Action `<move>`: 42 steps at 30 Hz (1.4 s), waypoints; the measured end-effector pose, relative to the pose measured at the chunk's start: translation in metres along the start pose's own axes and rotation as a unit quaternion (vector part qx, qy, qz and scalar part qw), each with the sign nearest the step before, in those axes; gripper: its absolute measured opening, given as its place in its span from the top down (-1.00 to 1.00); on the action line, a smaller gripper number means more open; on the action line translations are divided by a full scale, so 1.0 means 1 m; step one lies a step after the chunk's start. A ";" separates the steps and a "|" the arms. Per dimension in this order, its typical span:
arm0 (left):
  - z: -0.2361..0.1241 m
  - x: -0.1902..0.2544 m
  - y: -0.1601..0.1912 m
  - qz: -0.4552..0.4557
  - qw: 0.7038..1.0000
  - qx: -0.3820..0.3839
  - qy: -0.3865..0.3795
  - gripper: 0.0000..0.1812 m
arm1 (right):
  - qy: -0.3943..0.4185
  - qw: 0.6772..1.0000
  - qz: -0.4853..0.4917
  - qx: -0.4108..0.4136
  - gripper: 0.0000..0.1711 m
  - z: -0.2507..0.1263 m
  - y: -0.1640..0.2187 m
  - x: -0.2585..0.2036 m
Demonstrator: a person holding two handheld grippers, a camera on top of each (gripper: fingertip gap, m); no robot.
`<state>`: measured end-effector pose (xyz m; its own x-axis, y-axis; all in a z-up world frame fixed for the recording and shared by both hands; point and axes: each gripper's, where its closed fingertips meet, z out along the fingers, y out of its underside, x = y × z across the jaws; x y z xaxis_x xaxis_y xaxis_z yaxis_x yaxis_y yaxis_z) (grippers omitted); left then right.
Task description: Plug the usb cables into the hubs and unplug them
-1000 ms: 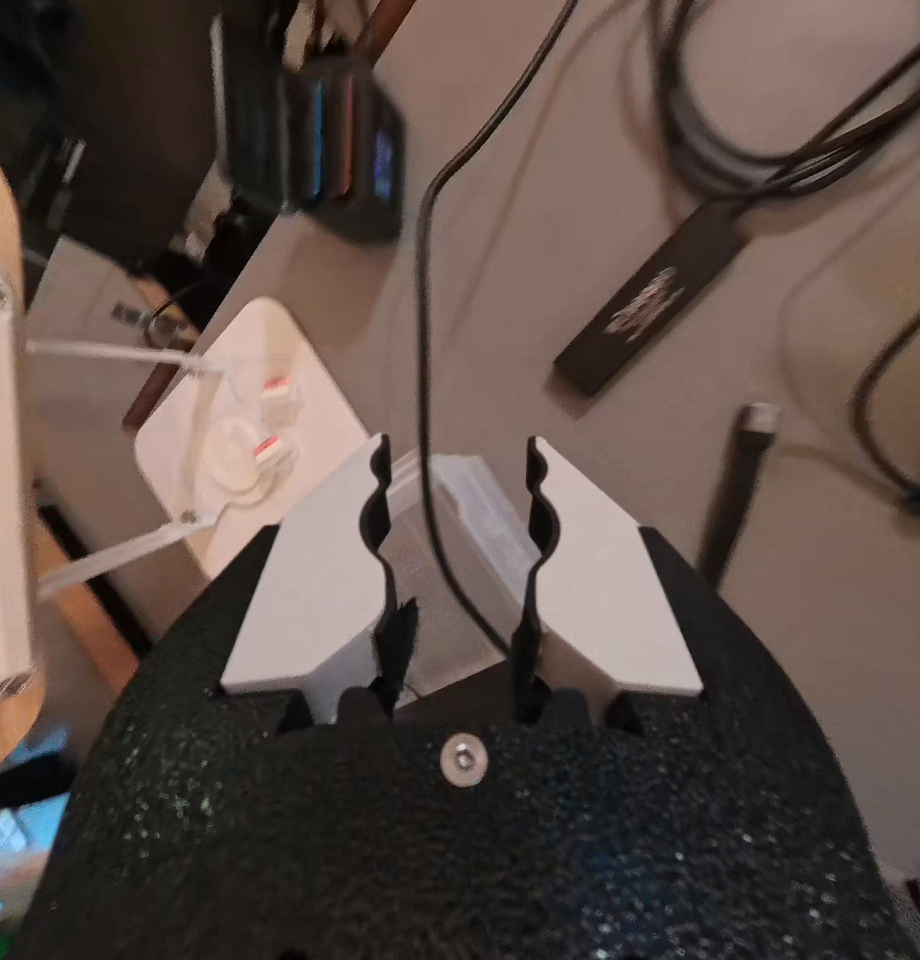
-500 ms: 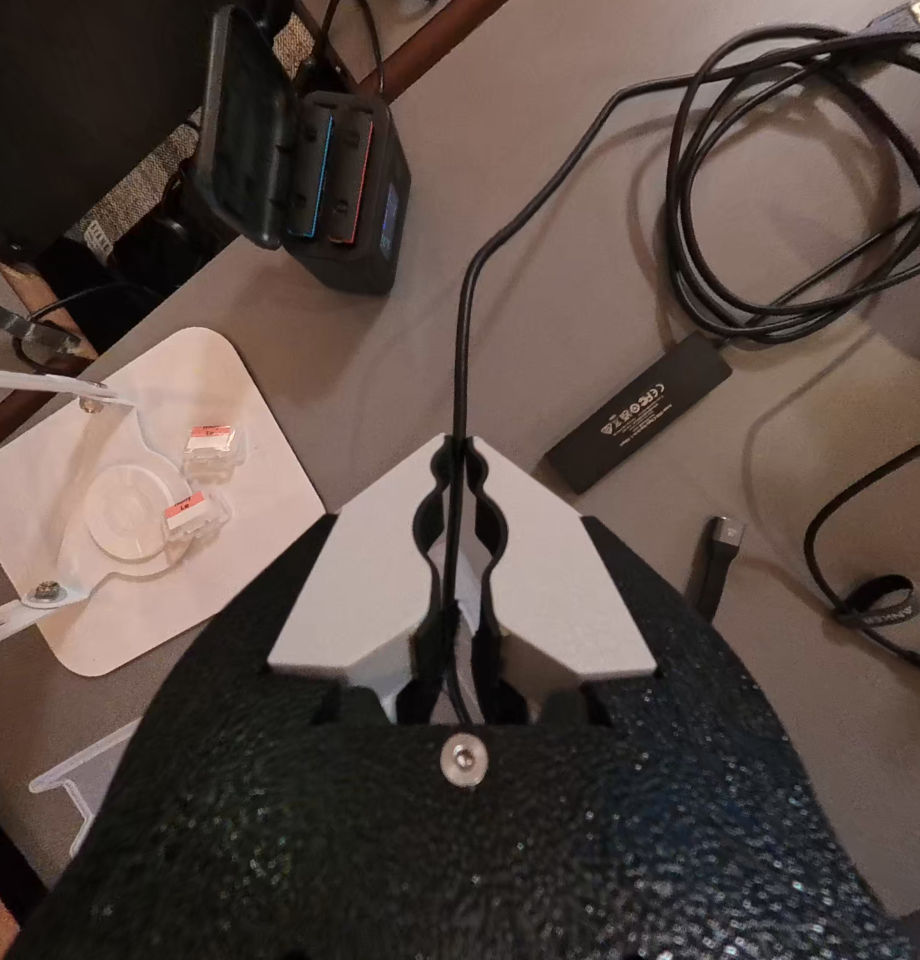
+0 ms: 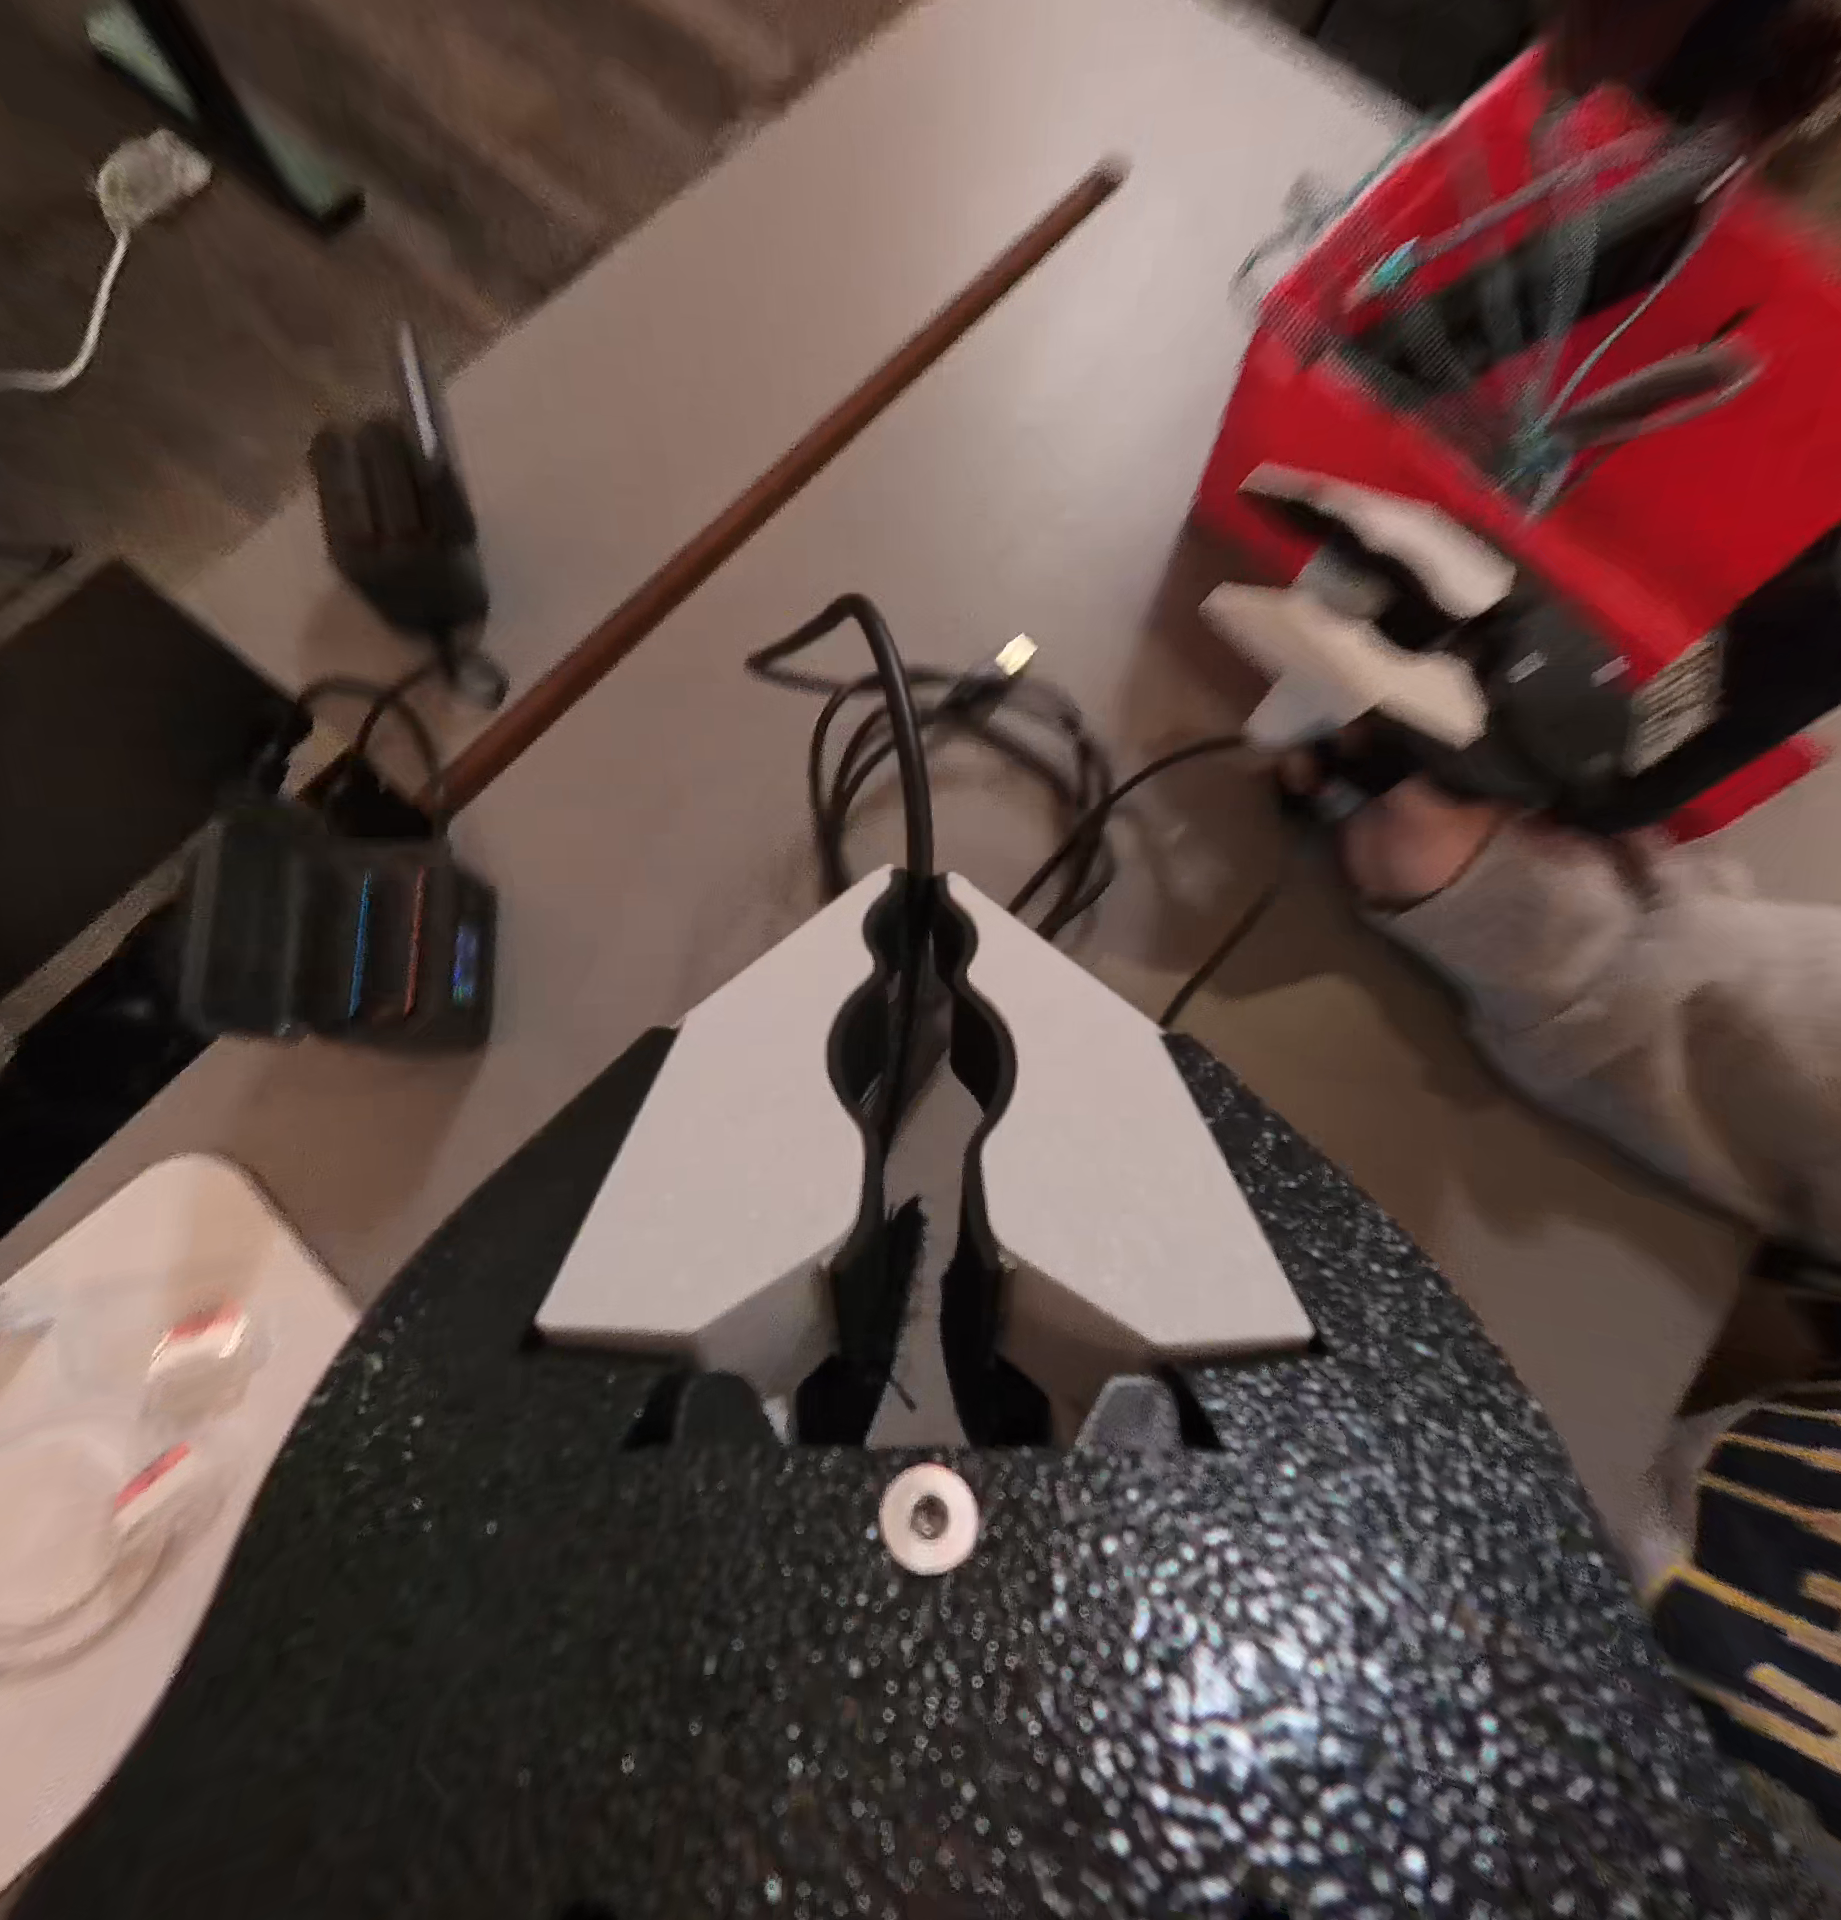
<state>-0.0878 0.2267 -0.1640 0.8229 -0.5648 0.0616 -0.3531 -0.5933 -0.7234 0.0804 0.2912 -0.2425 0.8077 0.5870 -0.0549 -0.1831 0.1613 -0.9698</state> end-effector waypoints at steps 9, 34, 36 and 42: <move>-0.020 0.025 -0.074 -0.044 0.989 0.119 0.077 0.98 | 0.004 1.000 0.003 0.002 0.47 -0.001 -0.001 0.002; -0.002 0.005 0.064 0.136 0.879 0.364 -0.277 0.86 | -0.102 0.994 -0.036 -0.013 0.64 -0.005 0.003 -0.036; 0.000 0.012 0.080 0.161 0.869 0.378 -0.275 0.87 | -0.174 0.983 -0.049 -0.018 0.70 -0.011 0.005 -0.062; 0.016 0.003 0.100 0.115 0.901 0.355 -0.221 1.00 | -0.201 0.973 -0.115 -0.024 0.62 -0.013 0.008 -0.086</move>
<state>-0.1139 0.1751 -0.2467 0.9164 -0.2503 -0.3122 -0.2922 0.1145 -0.9495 0.0165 0.2315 -0.2489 0.5389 0.8039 0.2518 0.0096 0.2930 -0.9561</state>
